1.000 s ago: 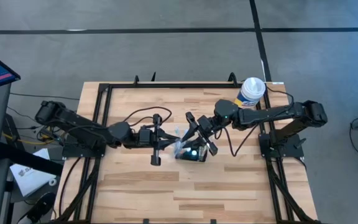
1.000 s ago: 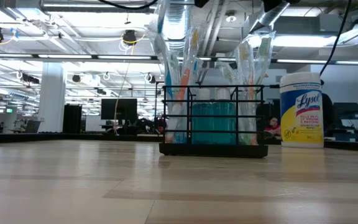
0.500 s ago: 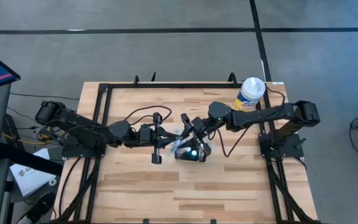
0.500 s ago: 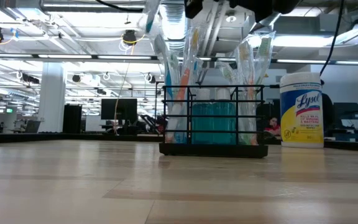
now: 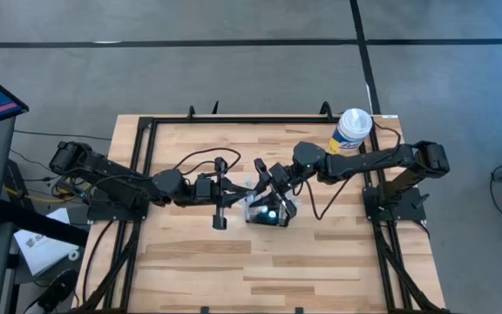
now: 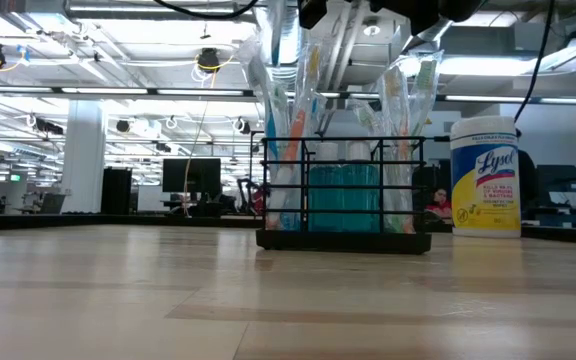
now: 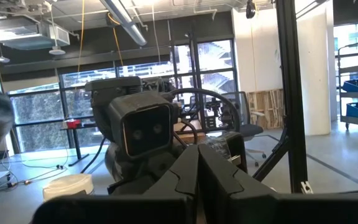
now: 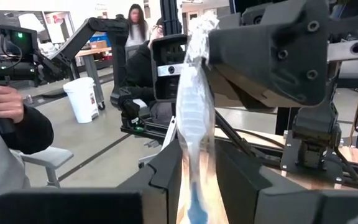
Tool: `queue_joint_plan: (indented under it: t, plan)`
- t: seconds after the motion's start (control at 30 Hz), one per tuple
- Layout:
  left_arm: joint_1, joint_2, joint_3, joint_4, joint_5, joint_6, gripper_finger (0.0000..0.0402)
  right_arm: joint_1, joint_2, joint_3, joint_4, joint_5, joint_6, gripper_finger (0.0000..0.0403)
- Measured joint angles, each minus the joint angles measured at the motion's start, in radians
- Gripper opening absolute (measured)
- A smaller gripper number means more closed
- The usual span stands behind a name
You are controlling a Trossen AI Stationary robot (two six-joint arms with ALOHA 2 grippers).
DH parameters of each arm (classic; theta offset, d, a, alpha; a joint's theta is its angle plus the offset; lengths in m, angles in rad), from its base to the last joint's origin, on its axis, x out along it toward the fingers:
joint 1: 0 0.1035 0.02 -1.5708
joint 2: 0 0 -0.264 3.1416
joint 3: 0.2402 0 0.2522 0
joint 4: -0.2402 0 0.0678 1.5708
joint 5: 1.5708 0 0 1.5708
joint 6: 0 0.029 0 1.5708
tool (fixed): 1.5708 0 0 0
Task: Pick & Place toothbrushing station
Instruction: Put the blue toothbrush into the wire organizer
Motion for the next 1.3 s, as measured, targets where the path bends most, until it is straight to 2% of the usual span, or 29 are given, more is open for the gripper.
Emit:
queue_joint_plan:
  t: [0.27,0.73,0.87,1.17,1.3]
  plan:
    - [0.000,-0.001,0.000,-0.004,0.001,0.000,0.0000,0.010,0.000,0.000,-0.001,-0.001,0.015,0.0011]
    - [0.000,-0.013,-0.002,-0.004,-0.003,-0.003,0.0000,0.008,-0.012,0.001,-0.014,0.000,0.026,0.0004]
    - [0.000,-0.037,-0.002,-0.012,-0.023,-0.003,0.0000,-0.001,-0.038,0.004,-0.063,0.001,0.026,0.0004]
    - [-0.016,-0.094,-0.030,-0.044,-0.027,-0.011,0.0000,-0.006,-0.178,-0.026,-0.256,0.005,-0.060,0.0003]
    - [-0.027,-0.096,-0.035,-0.037,-0.026,-0.011,0.0000,-0.006,-0.247,-0.043,-0.342,0.063,-0.064,0.0002]
